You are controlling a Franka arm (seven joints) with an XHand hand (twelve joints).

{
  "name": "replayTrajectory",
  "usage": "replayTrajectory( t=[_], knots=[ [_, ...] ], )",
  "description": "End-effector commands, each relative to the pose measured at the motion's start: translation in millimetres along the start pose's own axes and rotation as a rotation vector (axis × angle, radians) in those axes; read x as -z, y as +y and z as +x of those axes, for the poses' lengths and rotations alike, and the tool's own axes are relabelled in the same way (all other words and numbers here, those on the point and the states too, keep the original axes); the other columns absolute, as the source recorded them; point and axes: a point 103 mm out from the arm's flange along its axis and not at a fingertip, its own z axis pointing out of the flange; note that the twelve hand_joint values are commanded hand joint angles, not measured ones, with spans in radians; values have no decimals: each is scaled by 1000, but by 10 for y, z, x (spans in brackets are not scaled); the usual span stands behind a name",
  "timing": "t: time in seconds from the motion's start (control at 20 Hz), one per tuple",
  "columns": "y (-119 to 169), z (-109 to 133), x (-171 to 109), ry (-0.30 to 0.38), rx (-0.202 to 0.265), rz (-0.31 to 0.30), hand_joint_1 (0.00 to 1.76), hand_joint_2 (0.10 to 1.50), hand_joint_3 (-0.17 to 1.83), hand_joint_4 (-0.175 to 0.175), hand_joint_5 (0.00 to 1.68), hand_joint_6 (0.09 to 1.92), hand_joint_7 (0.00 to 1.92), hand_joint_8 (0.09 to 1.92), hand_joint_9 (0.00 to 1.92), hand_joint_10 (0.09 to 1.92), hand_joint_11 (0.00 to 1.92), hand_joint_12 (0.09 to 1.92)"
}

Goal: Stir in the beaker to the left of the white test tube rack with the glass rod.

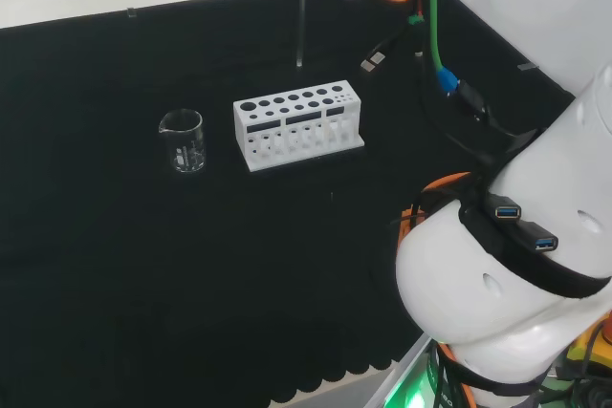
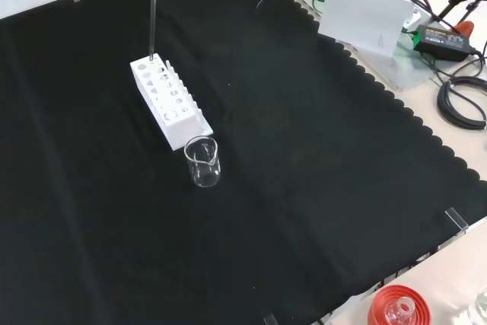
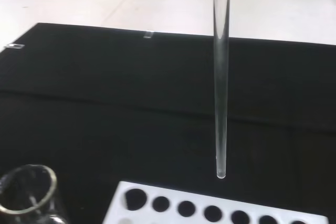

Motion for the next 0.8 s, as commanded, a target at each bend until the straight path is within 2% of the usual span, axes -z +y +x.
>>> replayTrajectory(
  t=[0.05,0.8],
  knots=[
    [30,350,58,20,64,-3,1317,1092,-175,-175,1207,424,1277,790,1625,543,1509,693],
    [234,1124,41,42,210,0,1317,1091,-175,-175,1212,414,1278,789,1629,539,1509,693]
  ],
)
